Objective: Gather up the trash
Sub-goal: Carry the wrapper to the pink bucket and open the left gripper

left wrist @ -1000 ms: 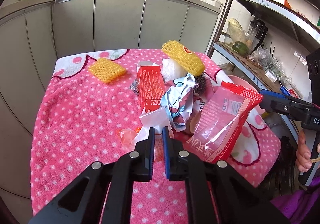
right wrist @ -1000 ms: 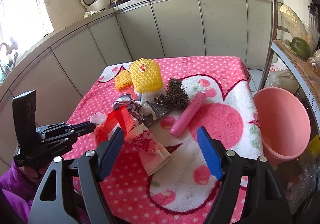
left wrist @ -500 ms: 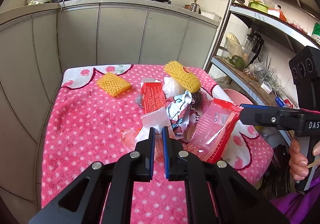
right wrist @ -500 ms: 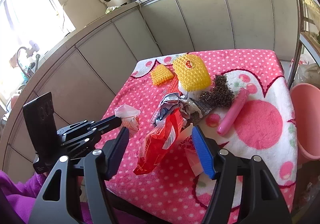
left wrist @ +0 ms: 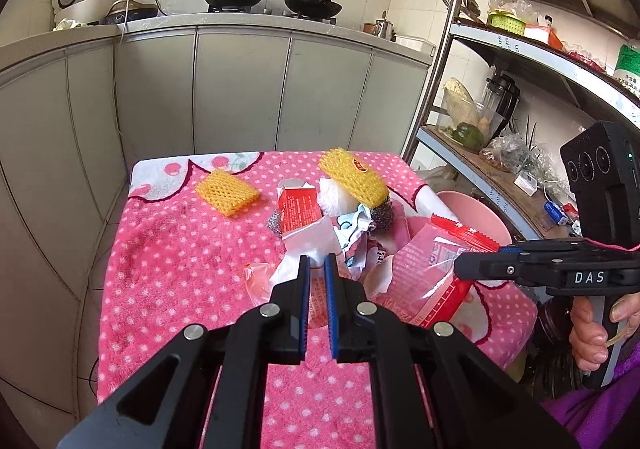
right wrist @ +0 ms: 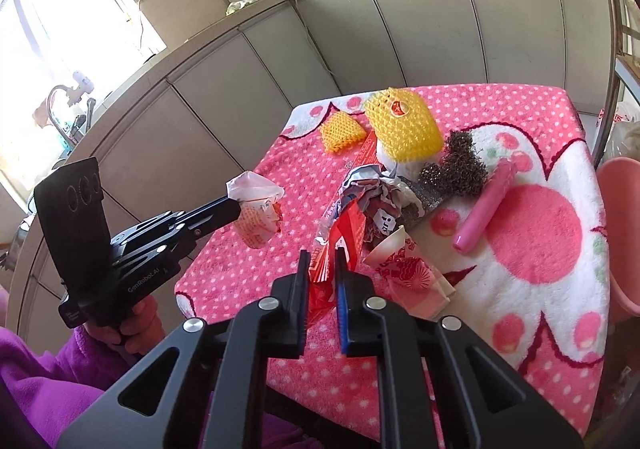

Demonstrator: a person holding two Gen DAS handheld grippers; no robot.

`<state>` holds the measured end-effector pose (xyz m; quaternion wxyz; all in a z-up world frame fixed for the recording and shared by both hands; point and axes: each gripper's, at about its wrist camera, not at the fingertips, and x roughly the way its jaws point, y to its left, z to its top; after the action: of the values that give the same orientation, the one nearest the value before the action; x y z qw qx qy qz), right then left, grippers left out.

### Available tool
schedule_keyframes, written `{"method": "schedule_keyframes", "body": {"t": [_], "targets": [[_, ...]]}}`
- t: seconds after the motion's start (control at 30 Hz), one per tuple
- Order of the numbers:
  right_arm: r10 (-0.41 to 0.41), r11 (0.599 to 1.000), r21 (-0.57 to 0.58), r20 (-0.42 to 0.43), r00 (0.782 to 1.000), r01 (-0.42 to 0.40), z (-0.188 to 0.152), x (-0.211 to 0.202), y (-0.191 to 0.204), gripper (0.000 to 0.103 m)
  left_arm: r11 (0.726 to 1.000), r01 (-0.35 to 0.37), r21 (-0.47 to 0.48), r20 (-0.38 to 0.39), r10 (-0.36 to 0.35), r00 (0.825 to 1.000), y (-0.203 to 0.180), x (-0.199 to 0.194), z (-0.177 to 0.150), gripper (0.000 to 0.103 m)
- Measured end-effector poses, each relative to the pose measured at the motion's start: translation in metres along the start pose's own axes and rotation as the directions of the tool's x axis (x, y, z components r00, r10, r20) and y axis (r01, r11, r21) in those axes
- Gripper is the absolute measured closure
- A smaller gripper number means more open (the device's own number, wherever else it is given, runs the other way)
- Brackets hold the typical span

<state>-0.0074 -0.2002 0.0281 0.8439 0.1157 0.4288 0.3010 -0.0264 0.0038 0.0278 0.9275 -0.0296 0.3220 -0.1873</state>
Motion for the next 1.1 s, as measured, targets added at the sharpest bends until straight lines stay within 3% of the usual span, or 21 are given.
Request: {"method": "schedule_keyframes", "body": {"t": [0.2,0.4,0.5,0.67,0.9,1.1], "targets": [[-0.019,1.0,0.017,0.103,0.995,0.017,0.008,-0.04,-0.01,0.092,0.999,0.022,0.031,0.022,-0.023,1.0,-0.016,-0.006,0.012,0.097],[-0.134,0.989,0.084,0.23,0.964,0.118,0.014,-0.092,-0.039,0.092,0.993,0.104,0.061,0.04,-0.107,0.994,-0.046,0.002,0.035,0.097],[-0.212,0.975,0.13,0.281,0.936,0.182,0.013,-0.117,-0.056,0.092,0.984,0.157,0.088,0.037,-0.161,0.986,-0.068,0.013,0.048,0.097],[-0.362,0.928,0.215,0.336,0.869,0.304,0.007,-0.15,-0.09,0.092,0.958,0.252,0.14,0.024,-0.257,0.966,-0.11,0.038,0.071,0.097],[-0.552,0.832,0.285,0.344,0.759,0.476,-0.002,-0.169,-0.132,0.092,0.899,0.395,0.188,-0.027,-0.397,0.917,-0.18,0.087,0.101,0.097],[-0.61,0.785,0.346,0.285,0.739,0.514,-0.014,-0.159,-0.181,0.092,0.865,0.477,0.158,-0.127,-0.461,0.878,-0.23,0.152,0.108,0.097]]}}
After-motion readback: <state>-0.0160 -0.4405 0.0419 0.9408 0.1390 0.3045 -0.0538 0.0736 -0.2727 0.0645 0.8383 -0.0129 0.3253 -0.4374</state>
